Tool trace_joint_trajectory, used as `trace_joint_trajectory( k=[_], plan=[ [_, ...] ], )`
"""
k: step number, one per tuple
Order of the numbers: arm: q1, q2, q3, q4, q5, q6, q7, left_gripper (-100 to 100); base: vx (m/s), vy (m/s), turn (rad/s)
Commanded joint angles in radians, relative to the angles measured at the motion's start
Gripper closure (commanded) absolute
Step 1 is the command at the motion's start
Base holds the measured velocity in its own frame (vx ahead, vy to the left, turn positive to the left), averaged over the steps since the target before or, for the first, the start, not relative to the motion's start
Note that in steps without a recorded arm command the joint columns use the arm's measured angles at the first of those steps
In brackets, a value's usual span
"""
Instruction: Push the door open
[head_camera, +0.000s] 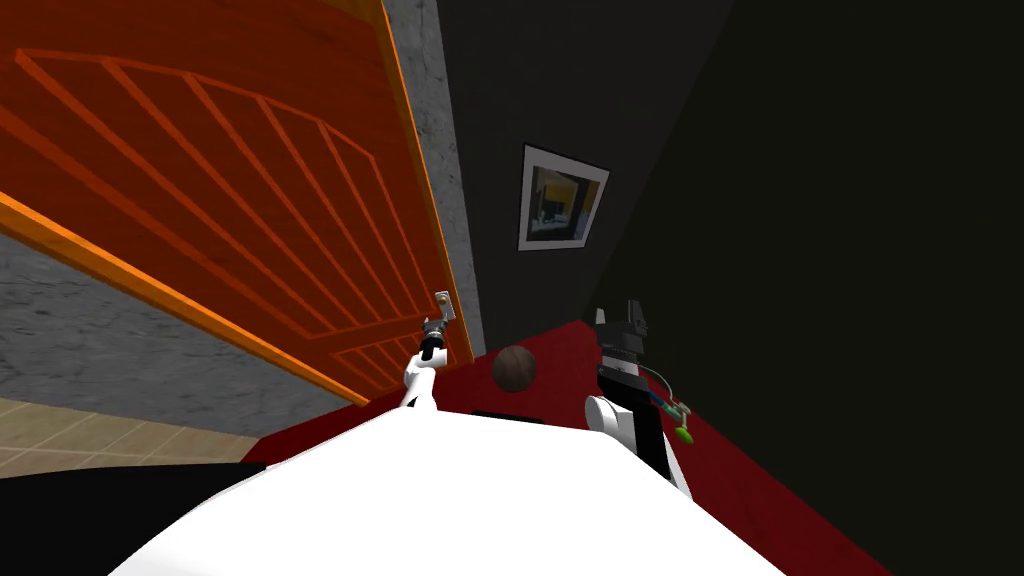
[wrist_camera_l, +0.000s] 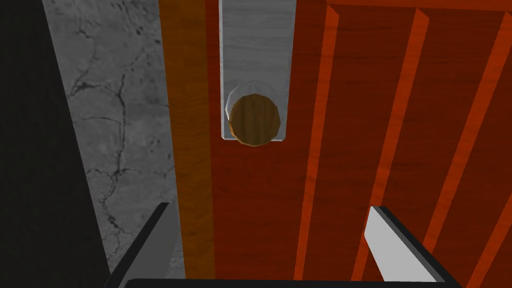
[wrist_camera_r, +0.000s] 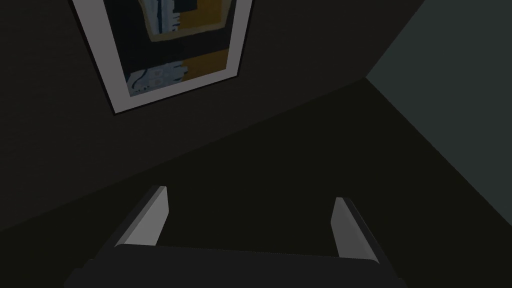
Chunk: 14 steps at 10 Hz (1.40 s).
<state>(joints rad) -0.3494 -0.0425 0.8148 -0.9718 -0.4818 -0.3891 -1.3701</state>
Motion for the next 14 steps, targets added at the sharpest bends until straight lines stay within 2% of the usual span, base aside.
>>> trace_joint_trajectory(
  k=[1, 4, 7, 8, 9, 10, 11, 14],
  plan=[
    [-0.007, 0.016, 0.020, 0.002, 0.005, -0.004, -0.014, -100, -0.116, 0.048, -0.090],
    [-0.018, 0.038, 0.052, 0.006, 0.012, -0.009, -0.036, -100, -0.171, 0.068, -0.088],
    [-0.043, 0.072, 0.122, 0.015, 0.029, -0.022, -0.084, -100, -0.156, 0.127, -0.187],
    [-0.048, 0.077, 0.135, 0.017, 0.032, -0.025, -0.094, -100, -0.087, 0.119, -0.122],
    [-0.058, 0.087, 0.164, 0.020, 0.039, -0.030, -0.114, -100, -0.074, 0.109, -0.194],
    [-0.064, 0.091, 0.180, 0.022, 0.043, -0.033, -0.124, -100, -0.067, 0.099, -0.177],
    [-0.075, 0.098, 0.210, 0.026, 0.050, -0.038, -0.146, -100, -0.062, 0.099, -0.164],
    [-0.092, 0.105, 0.259, 0.032, 0.061, -0.047, -0.179, -100, -0.040, 0.101, -0.159]
  ],
)
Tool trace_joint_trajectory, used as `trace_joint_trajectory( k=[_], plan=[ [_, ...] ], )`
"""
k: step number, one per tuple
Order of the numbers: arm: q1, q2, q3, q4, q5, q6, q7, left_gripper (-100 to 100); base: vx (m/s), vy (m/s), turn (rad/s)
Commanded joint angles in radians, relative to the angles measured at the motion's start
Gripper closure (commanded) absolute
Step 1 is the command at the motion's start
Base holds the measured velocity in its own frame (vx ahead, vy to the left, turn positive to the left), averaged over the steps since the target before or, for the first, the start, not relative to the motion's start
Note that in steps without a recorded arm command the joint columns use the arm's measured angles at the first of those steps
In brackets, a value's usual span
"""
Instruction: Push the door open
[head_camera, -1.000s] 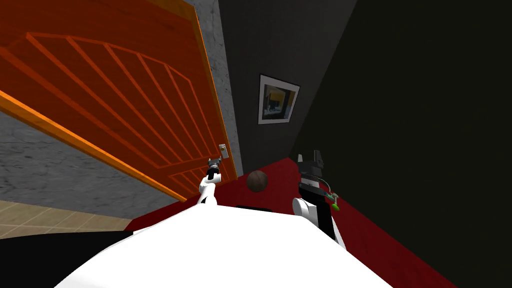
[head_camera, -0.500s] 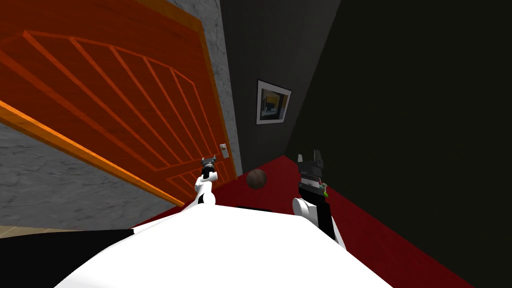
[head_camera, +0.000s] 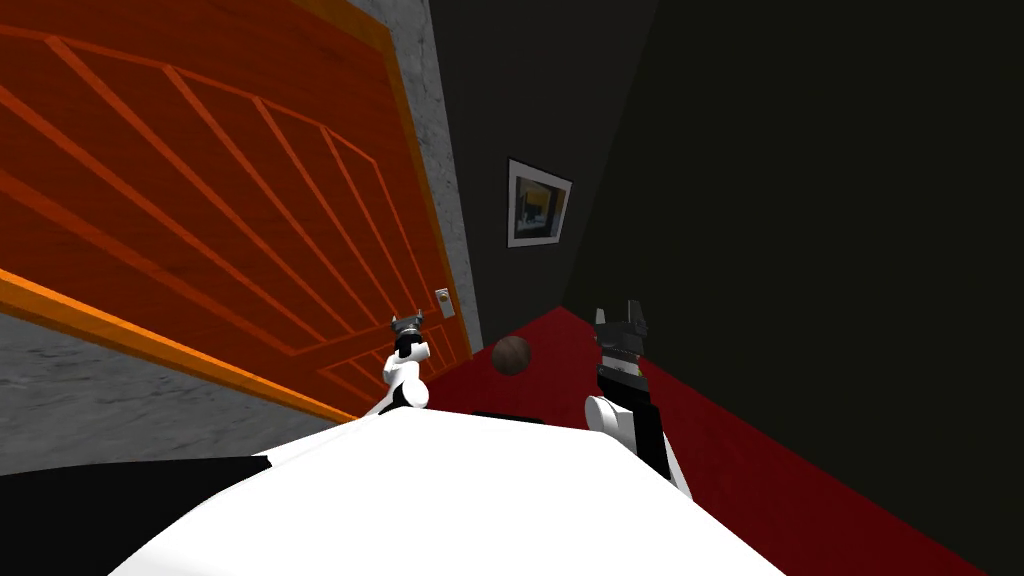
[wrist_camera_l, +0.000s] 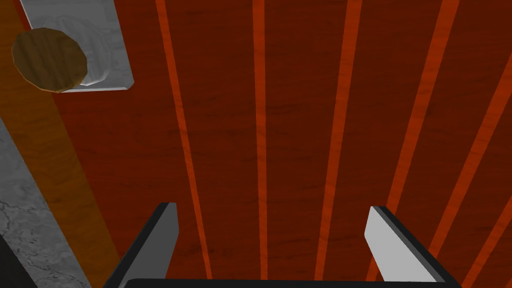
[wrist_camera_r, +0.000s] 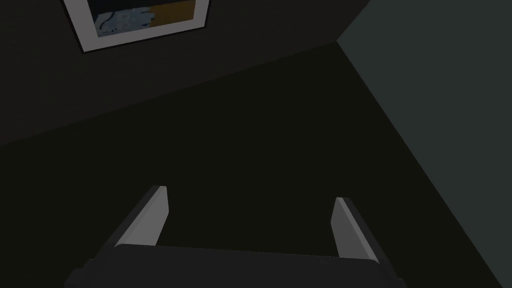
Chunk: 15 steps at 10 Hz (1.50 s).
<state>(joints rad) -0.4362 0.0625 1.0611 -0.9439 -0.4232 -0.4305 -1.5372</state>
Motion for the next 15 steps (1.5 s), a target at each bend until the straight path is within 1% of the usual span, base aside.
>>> trace_joint_trajectory(
  k=[1, 6, 9, 10, 11, 12, 13, 15],
  plan=[
    [-0.011, 0.001, 0.029, 0.006, 0.007, -0.009, -0.023, -100, -0.011, 0.073, -0.148],
    [-0.040, 0.001, 0.112, 0.016, 0.026, -0.024, -0.081, -100, -0.010, 0.076, -0.145],
    [-0.057, -0.005, 0.160, 0.022, 0.038, -0.033, -0.114, -100, 0.003, 0.074, -0.138],
    [-0.068, -0.012, 0.191, 0.026, 0.045, -0.038, -0.135, -100, 0.025, 0.097, -0.250],
    [-0.074, -0.016, 0.206, 0.027, 0.049, -0.041, -0.146, -100, 0.023, 0.113, -0.182],
    [-0.084, -0.024, 0.234, 0.031, 0.055, -0.046, -0.165, -100, 0.041, 0.106, -0.191],
    [-0.089, -0.029, 0.248, 0.033, 0.059, -0.049, -0.175, -100, 0.050, 0.083, -0.171],
    [-0.106, -0.050, 0.297, 0.039, 0.070, -0.058, -0.209, -100, 0.096, 0.087, -0.226]
  ],
)
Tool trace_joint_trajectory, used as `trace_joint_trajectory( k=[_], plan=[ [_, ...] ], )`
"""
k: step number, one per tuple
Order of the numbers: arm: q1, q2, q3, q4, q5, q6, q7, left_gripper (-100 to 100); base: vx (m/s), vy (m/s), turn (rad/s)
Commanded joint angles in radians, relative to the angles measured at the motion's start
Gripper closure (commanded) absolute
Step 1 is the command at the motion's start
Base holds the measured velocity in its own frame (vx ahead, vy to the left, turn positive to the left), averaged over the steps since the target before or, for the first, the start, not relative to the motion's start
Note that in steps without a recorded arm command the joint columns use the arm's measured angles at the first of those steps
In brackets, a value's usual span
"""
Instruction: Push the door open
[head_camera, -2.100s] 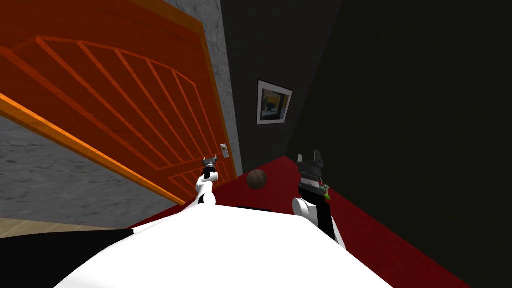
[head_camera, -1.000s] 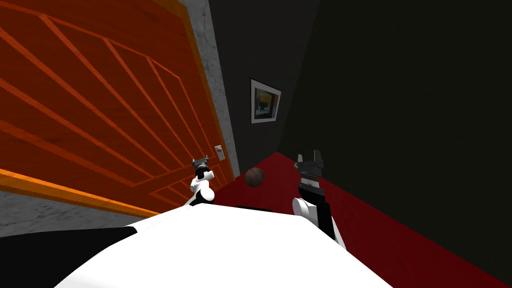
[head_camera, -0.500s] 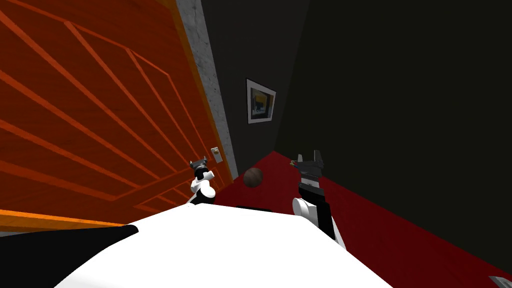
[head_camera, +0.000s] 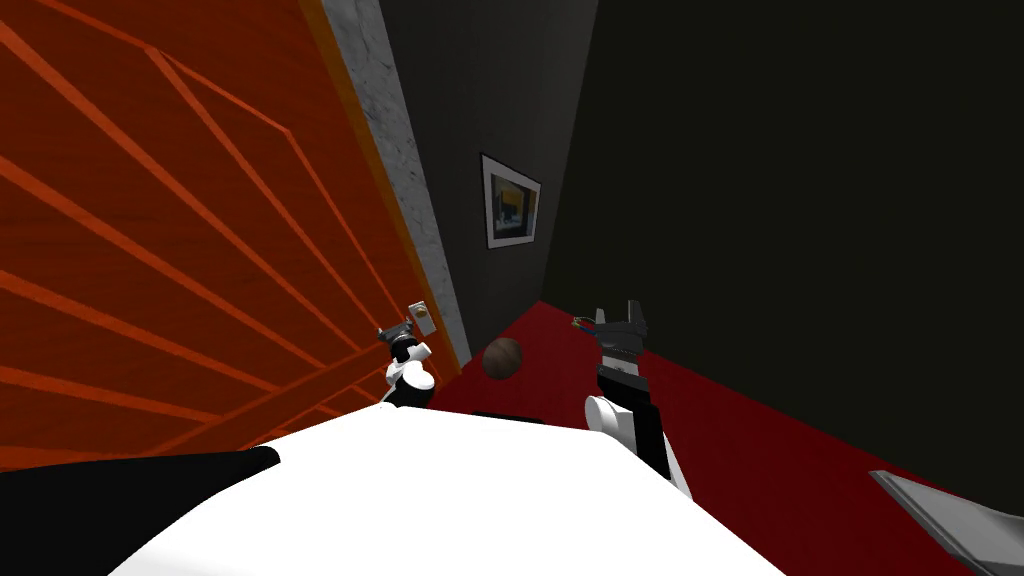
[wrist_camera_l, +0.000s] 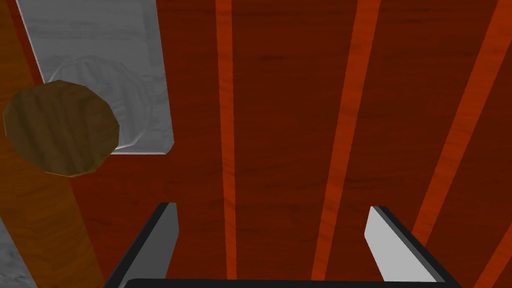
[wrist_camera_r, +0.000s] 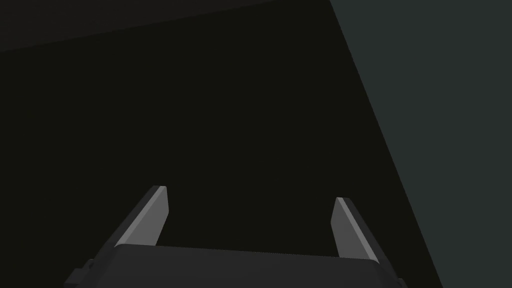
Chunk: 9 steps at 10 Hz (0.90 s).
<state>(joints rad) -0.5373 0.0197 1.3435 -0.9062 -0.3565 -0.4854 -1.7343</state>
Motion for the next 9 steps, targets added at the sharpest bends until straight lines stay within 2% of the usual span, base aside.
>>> trace_joint_trajectory(
  k=[1, 3, 4, 5, 6, 9],
  plan=[
    [-0.012, -0.018, 0.034, 0.003, 0.008, -0.006, -0.025, -100, 0.131, 0.102, -0.198],
    [-0.025, -0.042, 0.072, 0.008, 0.017, -0.013, -0.051, -100, 0.179, 0.102, -0.127],
    [-0.028, -0.048, 0.078, 0.009, 0.019, -0.014, -0.056, -100, 0.200, 0.065, -0.147],
    [-0.024, -0.041, 0.080, 0.010, 0.019, -0.024, -0.057, -100, 0.078, 0.026, -0.047],
    [-0.024, -0.041, 0.080, 0.010, 0.019, -0.024, -0.057, 100, -0.013, 0.000, 0.041],
    [-0.024, -0.041, 0.080, 0.010, 0.019, -0.024, -0.057, 100, -0.020, -0.010, 0.003]
  ],
)
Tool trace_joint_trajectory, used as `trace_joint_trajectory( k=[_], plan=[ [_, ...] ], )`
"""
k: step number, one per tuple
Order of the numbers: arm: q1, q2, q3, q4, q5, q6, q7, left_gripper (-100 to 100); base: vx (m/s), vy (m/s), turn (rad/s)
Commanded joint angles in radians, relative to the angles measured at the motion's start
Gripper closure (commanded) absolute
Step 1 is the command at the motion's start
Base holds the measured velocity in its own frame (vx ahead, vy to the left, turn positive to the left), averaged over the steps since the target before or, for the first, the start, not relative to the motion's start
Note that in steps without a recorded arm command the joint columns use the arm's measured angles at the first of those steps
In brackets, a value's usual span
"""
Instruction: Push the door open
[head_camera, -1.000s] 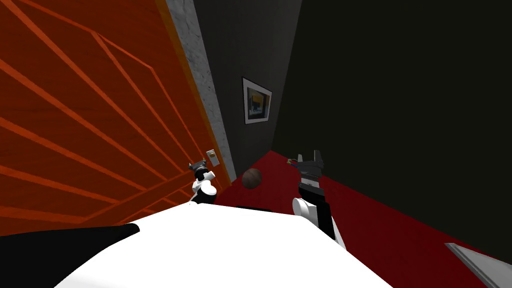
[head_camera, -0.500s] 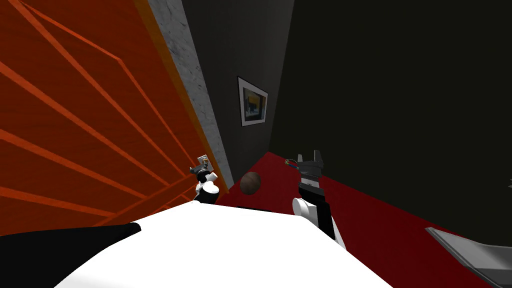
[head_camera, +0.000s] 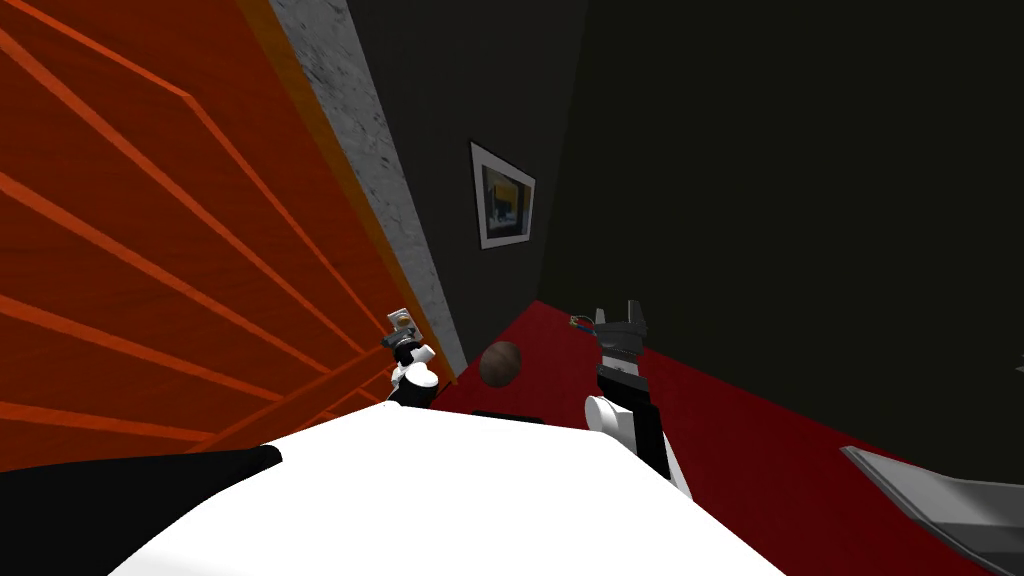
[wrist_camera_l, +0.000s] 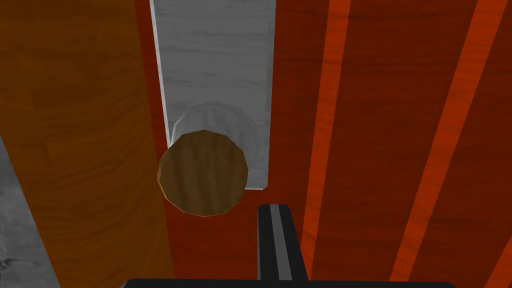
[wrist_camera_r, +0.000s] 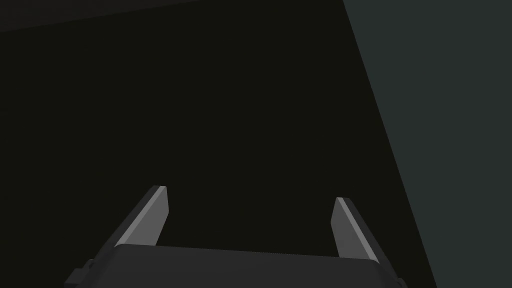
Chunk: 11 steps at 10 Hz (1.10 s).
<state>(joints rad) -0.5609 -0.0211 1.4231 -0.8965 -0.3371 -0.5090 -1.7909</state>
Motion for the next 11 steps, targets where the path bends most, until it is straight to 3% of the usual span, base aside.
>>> trace_joint_trajectory(
  k=[1, 2, 3, 7, 11],
  plan=[
    [0.000, 0.000, 0.000, 0.000, 0.000, 0.000, 0.000, 100, -0.011, -0.002, 0.000],
    [0.000, 0.000, 0.000, 0.000, 0.000, 0.000, 0.000, 100, -0.006, 0.001, 0.000],
    [-0.010, 0.016, 0.012, 0.010, 0.004, -0.011, -0.016, -100, -0.128, -0.017, -0.008],
    [-0.059, 0.052, 0.071, 0.055, 0.023, -0.063, -0.091, -100, -0.169, -0.040, -0.035],
    [-0.105, 0.043, 0.125, 0.097, 0.040, -0.112, -0.161, -100, -0.003, -0.054, -0.044]
  ],
)
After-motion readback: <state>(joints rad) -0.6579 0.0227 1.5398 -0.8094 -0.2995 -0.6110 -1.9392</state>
